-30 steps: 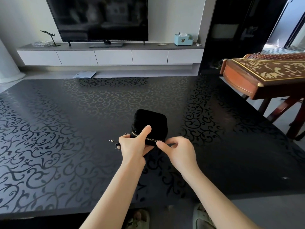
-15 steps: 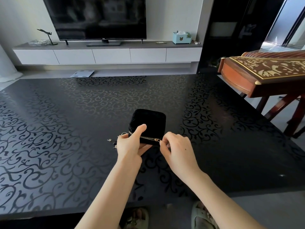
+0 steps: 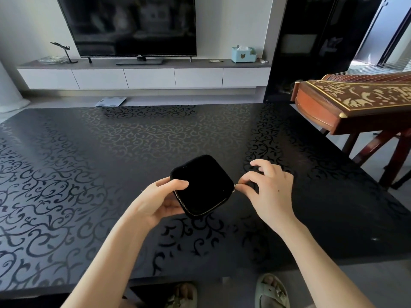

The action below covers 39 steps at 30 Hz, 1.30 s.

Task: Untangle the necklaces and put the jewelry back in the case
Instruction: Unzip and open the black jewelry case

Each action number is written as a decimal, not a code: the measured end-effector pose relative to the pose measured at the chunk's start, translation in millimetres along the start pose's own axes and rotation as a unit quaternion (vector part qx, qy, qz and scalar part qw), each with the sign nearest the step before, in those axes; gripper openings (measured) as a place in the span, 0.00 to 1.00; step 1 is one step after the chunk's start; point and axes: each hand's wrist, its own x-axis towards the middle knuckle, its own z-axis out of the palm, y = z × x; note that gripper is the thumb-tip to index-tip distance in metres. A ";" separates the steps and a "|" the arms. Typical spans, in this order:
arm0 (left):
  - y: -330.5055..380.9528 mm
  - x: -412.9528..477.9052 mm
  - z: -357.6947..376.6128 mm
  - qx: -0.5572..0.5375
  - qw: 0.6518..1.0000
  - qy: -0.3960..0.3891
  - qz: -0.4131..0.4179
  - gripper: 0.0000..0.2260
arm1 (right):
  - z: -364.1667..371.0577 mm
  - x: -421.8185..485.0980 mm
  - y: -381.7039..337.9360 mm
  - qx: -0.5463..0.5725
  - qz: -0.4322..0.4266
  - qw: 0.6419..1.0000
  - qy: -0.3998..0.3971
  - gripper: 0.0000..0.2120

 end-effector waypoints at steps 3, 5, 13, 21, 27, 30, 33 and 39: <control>-0.7 -2.9 -4.0 0.033 0.997 -0.068 -0.011 0.06 | 0.4 0.0 -3.3 0.001 -0.004 1.000 0.012 0.05; -3.9 -6.0 0.5 0.068 0.989 -0.131 -0.028 0.12 | -1.1 1.8 -3.0 0.017 -0.008 1.000 0.023 0.05; -8.7 0.3 1.6 0.116 0.965 -0.224 -0.074 0.18 | 5.6 8.1 -4.9 0.104 -0.092 0.990 -0.034 0.05; -18.5 16.0 9.2 0.085 0.982 -0.126 -0.109 0.17 | -16.3 -5.7 2.4 0.264 0.045 0.914 -0.306 0.27; -13.6 17.8 15.0 0.184 0.979 -0.039 -0.077 0.08 | -11.2 -10.1 -11.2 0.157 -0.001 0.909 -0.385 0.43; -12.5 16.9 14.6 0.420 0.903 0.085 0.021 0.08 | -9.3 -7.5 -10.4 0.062 -0.023 0.926 -0.372 0.41; -13.3 15.5 8.8 0.343 0.937 0.035 0.048 0.18 | -11.4 -4.5 -14.7 -0.004 -0.082 0.943 -0.322 0.40; -12.9 23.9 3.4 0.147 0.989 -0.010 0.012 0.30 | -13.6 8.9 -16.2 0.021 -0.048 0.983 -0.176 0.35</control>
